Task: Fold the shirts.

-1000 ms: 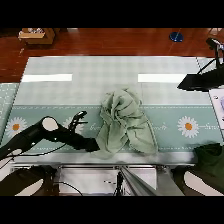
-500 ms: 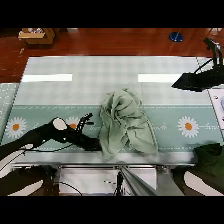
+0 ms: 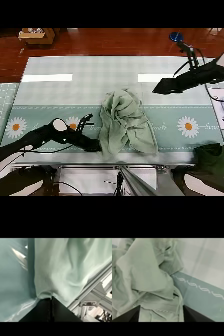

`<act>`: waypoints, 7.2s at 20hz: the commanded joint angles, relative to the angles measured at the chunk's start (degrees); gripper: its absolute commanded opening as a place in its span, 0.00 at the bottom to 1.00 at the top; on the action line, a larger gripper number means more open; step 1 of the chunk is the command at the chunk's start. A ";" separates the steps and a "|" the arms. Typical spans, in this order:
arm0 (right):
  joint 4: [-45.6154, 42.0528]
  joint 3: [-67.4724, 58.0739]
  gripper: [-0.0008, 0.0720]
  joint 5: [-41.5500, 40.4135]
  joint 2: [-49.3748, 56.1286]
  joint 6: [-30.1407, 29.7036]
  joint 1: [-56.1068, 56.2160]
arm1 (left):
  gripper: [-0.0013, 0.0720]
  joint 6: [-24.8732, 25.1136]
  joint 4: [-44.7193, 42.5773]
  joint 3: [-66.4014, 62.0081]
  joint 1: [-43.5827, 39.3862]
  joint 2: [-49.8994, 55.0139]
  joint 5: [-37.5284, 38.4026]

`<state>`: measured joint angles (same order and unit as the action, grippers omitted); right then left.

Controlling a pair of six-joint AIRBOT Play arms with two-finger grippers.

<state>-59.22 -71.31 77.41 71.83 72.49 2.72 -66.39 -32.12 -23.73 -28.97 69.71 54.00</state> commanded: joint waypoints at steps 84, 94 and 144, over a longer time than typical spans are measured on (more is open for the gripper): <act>-25.99 -9.07 0.67 -0.02 9.62 7.54 -10.99 | 0.73 -16.57 -36.92 -36.79 35.95 -0.33 32.20; -5.51 4.63 0.68 -2.60 8.76 -2.10 -20.94 | 0.85 -12.28 -12.02 -5.31 24.74 -9.07 22.40; 16.33 7.96 0.05 -10.25 10.08 -16.20 -19.61 | 0.04 -6.03 7.74 -15.26 12.20 -11.17 3.52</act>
<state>-43.53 -59.61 62.83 87.00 56.55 -16.14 -73.01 -24.43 -34.11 -20.36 63.68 57.14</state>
